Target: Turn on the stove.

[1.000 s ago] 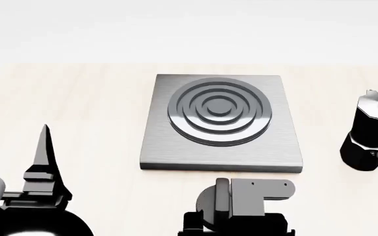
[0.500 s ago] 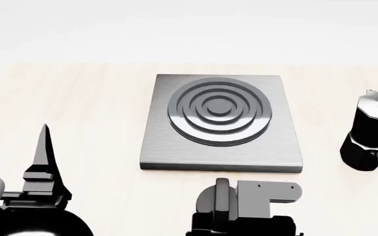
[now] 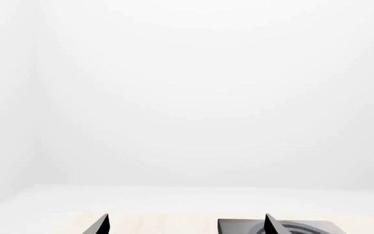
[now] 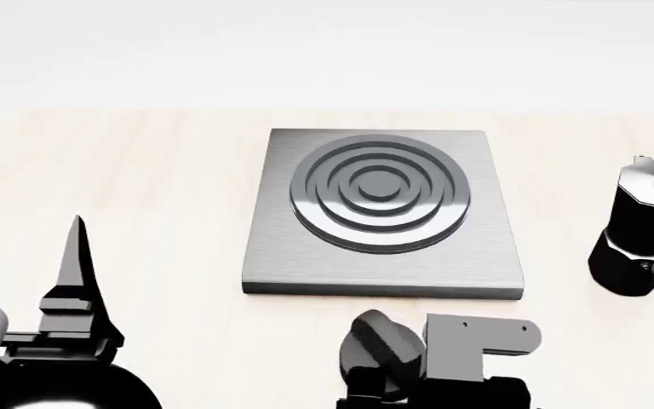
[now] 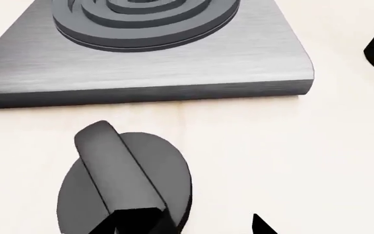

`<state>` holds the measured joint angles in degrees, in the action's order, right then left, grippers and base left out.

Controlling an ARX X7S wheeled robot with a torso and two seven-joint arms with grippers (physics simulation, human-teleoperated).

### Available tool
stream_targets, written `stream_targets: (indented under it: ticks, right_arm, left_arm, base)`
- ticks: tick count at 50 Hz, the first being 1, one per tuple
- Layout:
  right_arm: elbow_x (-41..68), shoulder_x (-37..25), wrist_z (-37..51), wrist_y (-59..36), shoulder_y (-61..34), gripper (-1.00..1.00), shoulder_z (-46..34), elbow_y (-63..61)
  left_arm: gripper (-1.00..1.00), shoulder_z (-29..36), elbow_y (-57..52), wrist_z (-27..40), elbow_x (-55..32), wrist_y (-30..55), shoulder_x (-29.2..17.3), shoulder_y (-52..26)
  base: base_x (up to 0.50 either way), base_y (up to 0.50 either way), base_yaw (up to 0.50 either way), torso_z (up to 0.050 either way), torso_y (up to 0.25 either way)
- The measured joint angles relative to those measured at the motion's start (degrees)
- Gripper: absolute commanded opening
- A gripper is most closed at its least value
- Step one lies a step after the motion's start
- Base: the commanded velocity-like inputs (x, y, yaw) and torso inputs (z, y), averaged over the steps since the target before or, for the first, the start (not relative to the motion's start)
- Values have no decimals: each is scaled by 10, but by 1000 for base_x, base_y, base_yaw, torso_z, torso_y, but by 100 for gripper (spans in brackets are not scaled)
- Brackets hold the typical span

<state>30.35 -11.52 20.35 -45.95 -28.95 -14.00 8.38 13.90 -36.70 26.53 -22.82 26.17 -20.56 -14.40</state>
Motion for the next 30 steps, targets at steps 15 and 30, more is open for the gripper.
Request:
stream_targets:
  ticks: [15, 30]
  right_arm:
    - [-8, -11, 32, -2, 9, 100, 15, -27]
    - [-15, -20, 65, -4, 20, 100, 30, -54]
  left_arm:
    - [100, 1, -1, 3, -3, 1, -2, -1]
    - [100, 2, -1, 6, -4, -1, -4, -2]
  base:
    - [0, 0, 0, 0, 0]
    - [0, 0, 0, 0, 0]
